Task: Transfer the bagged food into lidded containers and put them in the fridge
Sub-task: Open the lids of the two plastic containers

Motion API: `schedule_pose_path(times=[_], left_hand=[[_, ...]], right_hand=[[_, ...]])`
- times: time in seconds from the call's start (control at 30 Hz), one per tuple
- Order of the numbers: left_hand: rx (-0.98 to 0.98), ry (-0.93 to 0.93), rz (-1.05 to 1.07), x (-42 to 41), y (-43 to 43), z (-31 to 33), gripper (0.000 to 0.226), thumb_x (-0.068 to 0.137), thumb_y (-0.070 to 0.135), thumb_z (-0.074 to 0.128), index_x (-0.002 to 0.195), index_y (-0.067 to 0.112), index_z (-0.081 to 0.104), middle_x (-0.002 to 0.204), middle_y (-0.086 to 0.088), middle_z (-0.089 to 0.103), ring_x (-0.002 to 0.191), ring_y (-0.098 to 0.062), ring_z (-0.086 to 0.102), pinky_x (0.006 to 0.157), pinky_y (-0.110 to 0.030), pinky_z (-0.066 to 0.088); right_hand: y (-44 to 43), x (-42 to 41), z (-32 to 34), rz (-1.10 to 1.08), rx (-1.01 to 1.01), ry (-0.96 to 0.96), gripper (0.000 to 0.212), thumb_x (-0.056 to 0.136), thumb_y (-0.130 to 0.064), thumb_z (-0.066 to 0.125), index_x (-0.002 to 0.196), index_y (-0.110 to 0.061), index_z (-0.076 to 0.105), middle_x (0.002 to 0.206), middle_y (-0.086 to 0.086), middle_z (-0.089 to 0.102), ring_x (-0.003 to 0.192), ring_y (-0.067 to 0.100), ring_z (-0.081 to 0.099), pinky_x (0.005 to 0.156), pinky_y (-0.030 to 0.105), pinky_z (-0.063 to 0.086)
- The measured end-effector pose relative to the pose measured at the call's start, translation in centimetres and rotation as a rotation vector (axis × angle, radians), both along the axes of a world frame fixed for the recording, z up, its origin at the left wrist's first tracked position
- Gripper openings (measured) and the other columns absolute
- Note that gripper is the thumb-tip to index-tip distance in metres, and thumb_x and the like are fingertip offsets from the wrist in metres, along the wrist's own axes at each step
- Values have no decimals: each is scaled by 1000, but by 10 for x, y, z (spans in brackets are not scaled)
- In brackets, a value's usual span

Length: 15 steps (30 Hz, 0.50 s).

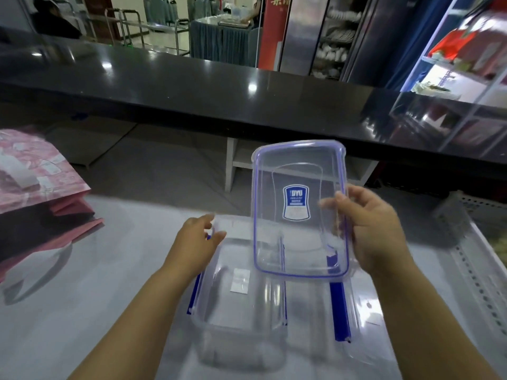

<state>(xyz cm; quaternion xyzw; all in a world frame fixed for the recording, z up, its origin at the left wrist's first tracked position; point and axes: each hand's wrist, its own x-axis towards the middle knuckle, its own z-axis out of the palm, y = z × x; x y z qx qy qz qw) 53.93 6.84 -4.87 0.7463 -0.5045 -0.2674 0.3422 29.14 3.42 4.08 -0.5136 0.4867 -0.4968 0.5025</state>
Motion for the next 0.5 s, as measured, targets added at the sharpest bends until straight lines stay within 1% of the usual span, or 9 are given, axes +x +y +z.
schedule_pose_path(times=[0.03, 0.07, 0.13, 0.2, 0.23, 0.3, 0.37, 0.43, 0.5], left_hand=[[27, 9, 6, 1, -1, -3, 42, 93, 26, 56, 133, 13, 52, 131, -8, 51, 101, -18, 58, 91, -27, 40], [36, 11, 16, 2, -1, -5, 39, 94, 25, 55, 131, 13, 54, 129, -8, 53, 100, -19, 58, 90, -27, 40], [33, 3, 34, 4, -1, -8, 33, 94, 25, 53, 124, 13, 58, 118, -7, 58, 93, -18, 56, 83, -26, 39], [26, 27, 56, 6, 1, -10, 27, 93, 25, 54, 118, 15, 61, 109, -5, 60, 89, -17, 56, 78, -25, 39], [22, 35, 62, 6, 3, -10, 25, 93, 25, 55, 114, 15, 62, 106, -4, 61, 87, -17, 56, 76, -25, 39], [21, 39, 66, 8, 8, -11, 19, 92, 26, 55, 106, 17, 63, 99, -3, 61, 83, -15, 57, 71, -25, 40], [24, 63, 77, 11, 14, -10, 12, 91, 27, 57, 96, 18, 63, 90, -4, 62, 76, -14, 56, 65, -25, 42], [35, 98, 103, 16, 20, -8, 8, 89, 26, 60, 89, 19, 61, 83, -4, 62, 70, -16, 54, 62, -26, 42], [45, 113, 123, 20, 25, -6, 7, 89, 26, 61, 86, 19, 60, 76, -2, 60, 65, -15, 51, 59, -25, 40]], right_hand=[[-3, -1, 7, -13, -88, 36, 7, 93, -14, 57, 96, -18, 61, 77, 2, 75, 67, 14, 66, 54, 23, 52], [-7, -1, 12, -19, -183, 82, 8, 90, -13, 60, 94, -19, 61, 75, 1, 75, 68, 11, 68, 56, 21, 54], [-14, 2, 21, -4, -367, 235, 15, 85, -12, 68, 88, -25, 61, 75, -3, 72, 66, 3, 66, 58, 14, 51], [-24, 7, 19, 48, -491, 496, 19, 80, -16, 74, 83, -29, 61, 76, -8, 66, 64, 2, 60, 59, 10, 46], [-30, 11, 16, 95, -527, 644, 18, 80, -19, 75, 83, -29, 61, 75, -9, 64, 64, 4, 58, 60, 12, 46], [-41, 21, 3, 215, -565, 897, 13, 82, -25, 73, 91, -26, 64, 77, -12, 59, 68, 5, 56, 66, 19, 49], [-52, 33, -12, 308, -555, 1050, 17, 83, -26, 70, 99, -21, 66, 82, -13, 58, 69, 4, 52, 72, 28, 52], [-61, 45, -28, 355, -491, 1114, 21, 84, -26, 70, 103, -19, 67, 87, -10, 60, 73, 6, 52, 76, 31, 53], [-66, 58, -39, 388, -396, 1056, 23, 85, -24, 70, 107, -18, 68, 88, -9, 61, 75, 4, 53, 75, 23, 49]])
